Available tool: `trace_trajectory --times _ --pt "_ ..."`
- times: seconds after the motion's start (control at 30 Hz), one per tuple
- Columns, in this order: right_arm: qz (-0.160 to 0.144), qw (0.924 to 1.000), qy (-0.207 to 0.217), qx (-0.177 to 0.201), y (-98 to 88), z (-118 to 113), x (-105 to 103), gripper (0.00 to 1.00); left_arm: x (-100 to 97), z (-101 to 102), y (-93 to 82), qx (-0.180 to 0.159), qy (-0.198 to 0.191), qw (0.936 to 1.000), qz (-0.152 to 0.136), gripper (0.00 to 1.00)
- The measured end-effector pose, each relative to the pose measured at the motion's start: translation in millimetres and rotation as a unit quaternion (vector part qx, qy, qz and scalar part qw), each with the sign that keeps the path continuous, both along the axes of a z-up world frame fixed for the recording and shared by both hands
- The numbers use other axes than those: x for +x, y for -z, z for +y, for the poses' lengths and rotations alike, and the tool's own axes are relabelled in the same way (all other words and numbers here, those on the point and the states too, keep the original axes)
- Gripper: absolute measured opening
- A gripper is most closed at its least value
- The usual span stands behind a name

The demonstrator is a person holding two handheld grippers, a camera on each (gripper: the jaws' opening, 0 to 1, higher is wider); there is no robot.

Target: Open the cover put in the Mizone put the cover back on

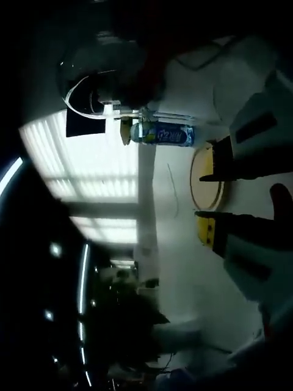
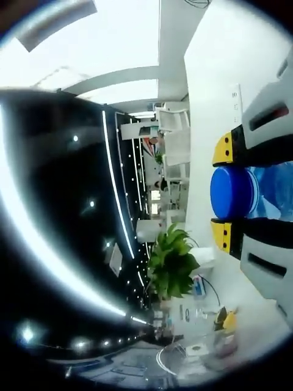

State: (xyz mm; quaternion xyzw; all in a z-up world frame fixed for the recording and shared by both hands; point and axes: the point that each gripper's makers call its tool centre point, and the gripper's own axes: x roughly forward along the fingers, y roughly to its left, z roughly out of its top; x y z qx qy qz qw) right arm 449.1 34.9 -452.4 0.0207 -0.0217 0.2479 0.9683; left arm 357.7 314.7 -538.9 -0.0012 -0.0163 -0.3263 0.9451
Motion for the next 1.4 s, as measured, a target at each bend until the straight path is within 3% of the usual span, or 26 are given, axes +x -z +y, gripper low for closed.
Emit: trace_trajectory --times 0.07,0.17,0.37,0.6,0.77,0.9,0.97,1.03,1.1,1.13,1.3,1.4 --pt "0.000 1.0000 0.000 0.001 -0.1 -0.4 0.0 0.26 -0.5 -2.7 -3.2 0.009 0.021 0.9997 0.001 0.17" --pt "0.000 1.0000 -0.001 0.001 -0.2 -0.1 0.5 0.26 -0.9 -10.8 -16.3 0.015 0.061 0.9978 -0.021 0.22" --pt "0.003 1.0000 -0.005 0.000 -0.2 0.4 -0.2 0.26 10.8 -13.2 -28.2 0.027 0.083 0.9959 -0.023 0.22" --pt "0.003 0.9999 -0.010 0.000 0.0 3.1 -0.7 0.26 22.9 -10.9 -29.1 0.022 0.105 0.9943 -0.001 0.21" --pt "0.002 0.9999 -0.011 0.002 0.2 2.8 -1.9 0.26 22.9 -18.3 -36.8 0.008 0.148 0.9886 0.026 0.21" --pt "-0.005 0.9999 -0.016 0.005 -0.6 3.4 -3.8 0.26 22.3 -18.8 -32.1 0.030 0.149 0.9884 0.010 0.21" --pt "-0.009 0.9998 -0.016 0.007 -0.7 4.1 -4.8 0.26 20.6 -14.5 -28.9 0.015 0.148 0.9888 0.004 0.21" --pt "-0.016 0.9997 -0.013 0.009 -1.2 3.6 -4.5 0.26 19.8 -11.5 -22.7 0.004 0.146 0.9891 0.017 0.20" --pt "-0.017 0.9998 -0.008 0.012 -1.3 2.0 -3.2 0.26 20.1 -8.8 -17.6 0.033 0.137 0.9900 0.014 0.20" --pt "-0.015 0.9997 -0.011 0.013 -1.6 2.4 -3.1 0.26 18.9 -8.7 -19.9 0.035 0.133 0.9905 0.002 0.20" --pt "-0.014 0.9998 -0.010 0.006 -1.4 2.8 -3.0 0.26 12.9 -7.5 -28.4 0.015 0.129 0.9915 -0.005 0.19" --pt "-0.016 0.9998 -0.006 0.005 -1.6 2.4 -4.0 0.26 17.1 -3.2 -25.2 0.019 0.113 0.9934 0.003 0.18"
